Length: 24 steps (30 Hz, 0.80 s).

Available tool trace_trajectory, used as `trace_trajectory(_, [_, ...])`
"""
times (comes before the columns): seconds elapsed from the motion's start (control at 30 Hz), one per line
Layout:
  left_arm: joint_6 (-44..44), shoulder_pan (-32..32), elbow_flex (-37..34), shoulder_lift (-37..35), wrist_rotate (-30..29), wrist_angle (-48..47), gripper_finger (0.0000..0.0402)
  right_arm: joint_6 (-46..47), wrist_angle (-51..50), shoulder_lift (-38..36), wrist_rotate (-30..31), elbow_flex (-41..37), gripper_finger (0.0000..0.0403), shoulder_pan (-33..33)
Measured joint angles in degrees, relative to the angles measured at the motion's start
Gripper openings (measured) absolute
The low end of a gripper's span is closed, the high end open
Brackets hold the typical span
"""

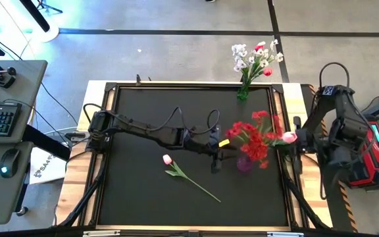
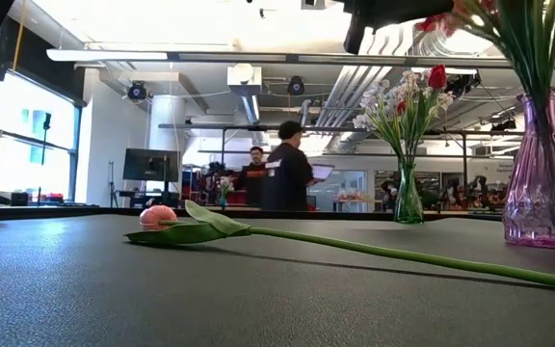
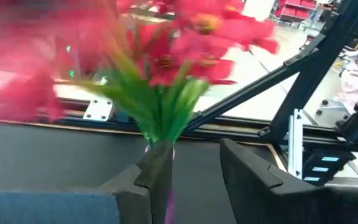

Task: Sort flowers into vase by color
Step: Put the top pink tulip into the violet vase

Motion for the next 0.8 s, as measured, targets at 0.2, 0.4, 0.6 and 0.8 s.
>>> trace_trajectory(0.2, [0.98, -0.35, 0.00, 0.00, -0.02, 0.11, 0.0121, -1.27, 0.25, 0.10, -4.88, -0.10, 0.0000, -4.56])
trace_trajectory(0.4, [1.04, -0.58, 0.00, 0.00, -0.06, 0.22, 0.0121, -1.40, 0.13, 1.59, -8.73, -0.13, 0.0000, -6.37])
trace_trajectory(0.6, [2.06, -0.96, 0.00, 0.00, -0.09, 0.20, 0.0121, -0.34, 0.57, 2.18, -8.34, -0.15, 0.0000, -6.83])
trace_trajectory(0.8, [2.32, -1.09, 0.00, 0.00, -0.09, 0.22, 0.0121, 1.25, 0.47, 2.28, -6.66, -0.15, 0.0000, -6.84])
